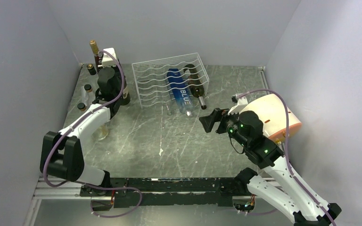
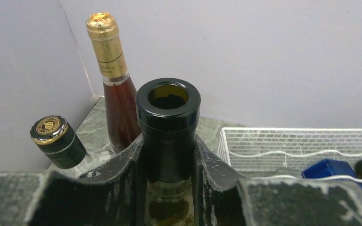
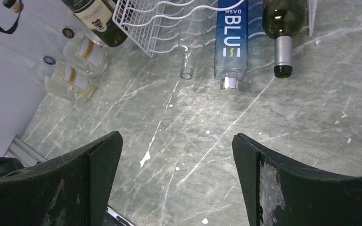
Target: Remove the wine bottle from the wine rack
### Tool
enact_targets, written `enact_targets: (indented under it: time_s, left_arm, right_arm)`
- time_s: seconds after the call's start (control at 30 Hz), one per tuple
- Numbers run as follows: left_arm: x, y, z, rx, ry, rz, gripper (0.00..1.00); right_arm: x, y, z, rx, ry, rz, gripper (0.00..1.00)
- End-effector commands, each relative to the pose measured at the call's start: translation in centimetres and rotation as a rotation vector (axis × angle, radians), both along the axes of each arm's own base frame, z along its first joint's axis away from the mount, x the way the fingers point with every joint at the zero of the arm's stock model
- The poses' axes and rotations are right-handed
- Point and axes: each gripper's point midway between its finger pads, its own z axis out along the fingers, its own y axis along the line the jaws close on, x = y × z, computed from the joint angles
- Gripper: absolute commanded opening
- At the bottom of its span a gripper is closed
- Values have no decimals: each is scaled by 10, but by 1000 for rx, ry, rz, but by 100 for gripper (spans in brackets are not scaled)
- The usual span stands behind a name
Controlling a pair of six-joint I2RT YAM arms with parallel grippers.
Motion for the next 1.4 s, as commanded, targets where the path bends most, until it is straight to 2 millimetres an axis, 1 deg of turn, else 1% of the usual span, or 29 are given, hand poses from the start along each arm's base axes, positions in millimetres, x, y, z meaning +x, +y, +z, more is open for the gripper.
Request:
enact_targets:
  time_s: [0.0, 0.13, 0.27, 0.5, 0.57, 0.6, 0.63, 0.67, 0.7, 0.77, 0.83, 0.9, 0.93, 0.97, 1.13, 1.2, 1.37]
  left_arm:
    - [3, 10, 71, -73, -303, -19, 7]
    - [13, 12, 55, -81, -283, -35, 7]
    - [20, 11, 31, -52, -234, -43, 7]
    - [24, 21, -7, -27, -179, 5, 7]
    - [24, 23, -15, -21, -167, 14, 7]
    - [25, 24, -17, -24, -159, 20, 8]
    - [25, 25, -20, -27, -148, 28, 12]
    - [25, 25, -22, -31, -141, 30, 18]
    - [25, 25, -22, -33, -136, 28, 27]
    - [23, 24, -22, -46, -128, 22, 48]
    - [21, 23, -18, -57, -125, 14, 63]
    - [20, 21, -15, -57, -110, 1, 90]
    - [19, 21, -11, -64, -104, 0, 98]
    - [17, 21, -10, -69, -91, 0, 100]
    - [3, 15, 1, -110, -62, -43, 100]
    - [-3, 10, 12, -118, -66, -78, 100]
    - [-23, 9, 44, -161, -83, -106, 100]
  right_arm:
    - [-3, 0, 7, 32, -19, 6, 91]
    - [-3, 2, 6, 33, -7, 11, 91]
    - [-1, 7, 5, 34, 9, 24, 91]
    - [3, 18, 5, 42, 27, 60, 91]
    - [2, 21, 4, 44, 33, 73, 91]
    - [2, 22, 3, 45, 34, 77, 91]
    - [2, 23, 1, 47, 36, 80, 91]
    - [2, 23, 0, 47, 37, 80, 91]
    - [2, 24, 0, 50, 36, 84, 91]
    - [2, 25, -3, 58, 37, 85, 91]
    - [2, 27, -6, 65, 39, 92, 91]
    - [2, 28, -11, 63, 45, 99, 91]
    - [2, 29, -14, 58, 51, 101, 91]
    - [3, 29, -16, 52, 54, 103, 91]
    - [10, 33, -22, 18, 53, 112, 91]
    - [14, 37, -24, 7, 54, 122, 91]
    - [24, 50, -31, -13, 74, 152, 91]
